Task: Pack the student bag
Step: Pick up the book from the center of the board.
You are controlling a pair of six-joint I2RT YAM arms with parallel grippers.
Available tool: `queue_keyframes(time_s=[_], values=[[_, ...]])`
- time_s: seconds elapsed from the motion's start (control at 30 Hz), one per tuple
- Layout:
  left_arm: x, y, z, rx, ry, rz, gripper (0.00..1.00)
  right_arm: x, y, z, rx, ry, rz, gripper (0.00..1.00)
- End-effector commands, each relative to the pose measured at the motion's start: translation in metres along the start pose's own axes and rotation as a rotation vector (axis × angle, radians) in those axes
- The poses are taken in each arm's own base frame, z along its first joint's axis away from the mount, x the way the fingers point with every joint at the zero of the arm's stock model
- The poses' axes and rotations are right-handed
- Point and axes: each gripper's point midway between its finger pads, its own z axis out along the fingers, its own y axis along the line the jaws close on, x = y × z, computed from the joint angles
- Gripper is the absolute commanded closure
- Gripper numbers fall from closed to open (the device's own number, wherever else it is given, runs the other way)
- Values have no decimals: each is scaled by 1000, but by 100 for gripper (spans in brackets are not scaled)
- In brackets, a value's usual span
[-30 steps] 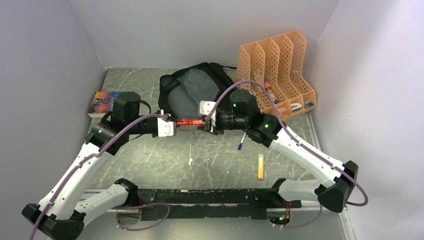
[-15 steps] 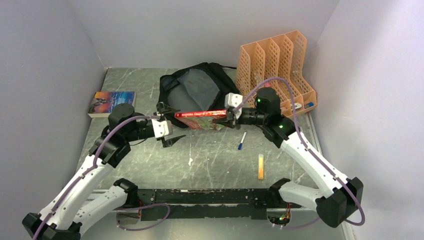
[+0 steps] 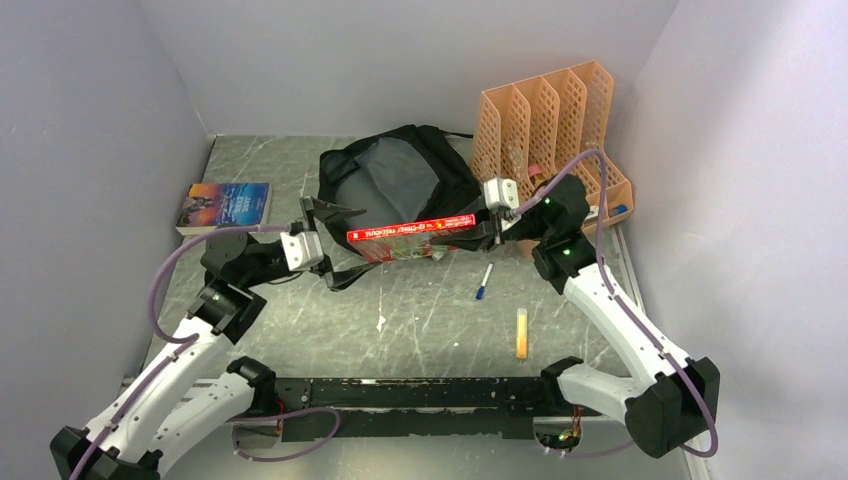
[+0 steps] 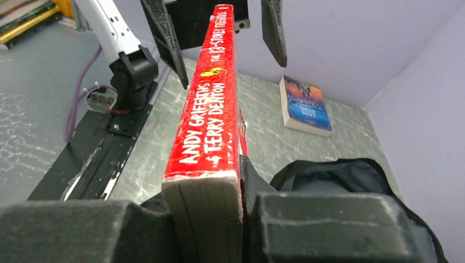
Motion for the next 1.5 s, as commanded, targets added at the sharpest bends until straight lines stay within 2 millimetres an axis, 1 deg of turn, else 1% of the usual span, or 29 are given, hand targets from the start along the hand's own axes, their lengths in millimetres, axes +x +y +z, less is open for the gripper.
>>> queue_keyframes(time_s=[0.0, 0.17, 0.23, 0.27, 0.4, 0.63, 0.73, 0.83, 0.97, 1.07, 1.1, 1.13, 1.17, 1.2, 1.27, 1.3, 1.33, 1.37, 1.4, 1.43, 1.47], values=[[-35, -19, 4, 120, -155, 22, 5, -33, 4, -1, -29, -95, -69, 100], [-43, -20, 5, 118, -217, -16, 20, -42, 5, 0, -31, -137, -53, 100], [-42, -21, 8, 138, -222, -24, 26, -44, 4, 0, -21, -154, -41, 100], [-40, -23, 9, 154, -214, -63, 28, -45, 3, 1, -16, -160, -37, 100], [-31, -24, 17, 194, -180, -107, 32, -46, 3, 2, -25, -175, -27, 100], [-30, -27, 21, 230, -167, -119, 41, -43, 3, 2, -34, -174, -13, 100], [-32, -29, 21, 243, -177, -118, 45, -37, 1, 3, -30, -150, -3, 100], [-34, -30, 21, 246, -184, -122, 53, -34, 0, 3, -26, -135, -1, 100], [-31, -29, 22, 254, -170, -139, 64, -32, -1, 3, -19, -131, -1, 100], [-26, -30, 24, 268, -149, -158, 69, -31, -3, 3, -5, -132, 7, 100], [-25, -31, 25, 272, -145, -164, 75, -31, -4, 3, 0, -133, 8, 100], [-24, -30, 25, 266, -143, -174, 90, -31, -5, 3, 6, -134, 11, 100], [-23, -27, 26, 245, -136, -192, 94, -31, -6, 3, 11, -134, 13, 100], [-21, -25, 26, 227, -129, -207, 95, -31, -7, 3, 15, -134, 18, 100], [-18, -20, 27, 198, -113, -229, 95, -30, -9, 4, 21, -135, 23, 94], [-16, -14, 29, 156, -99, -257, 95, -31, -10, 4, 27, -135, 26, 89], [-13, -7, 31, 114, -83, -295, 95, -30, -14, 4, 48, -135, 36, 75], [-9, 1, 32, 68, -55, -347, 95, -29, -17, 3, 71, -134, 46, 65], [-7, 10, 34, 19, -38, -373, 95, -27, -23, 3, 100, -132, 51, 57], [1, 16, 34, -26, 0, -409, 95, -26, -28, 2, 131, -128, 59, 50], [5, 21, 34, -58, 17, -429, 95, -24, -33, 1, 165, -124, 68, 45]])
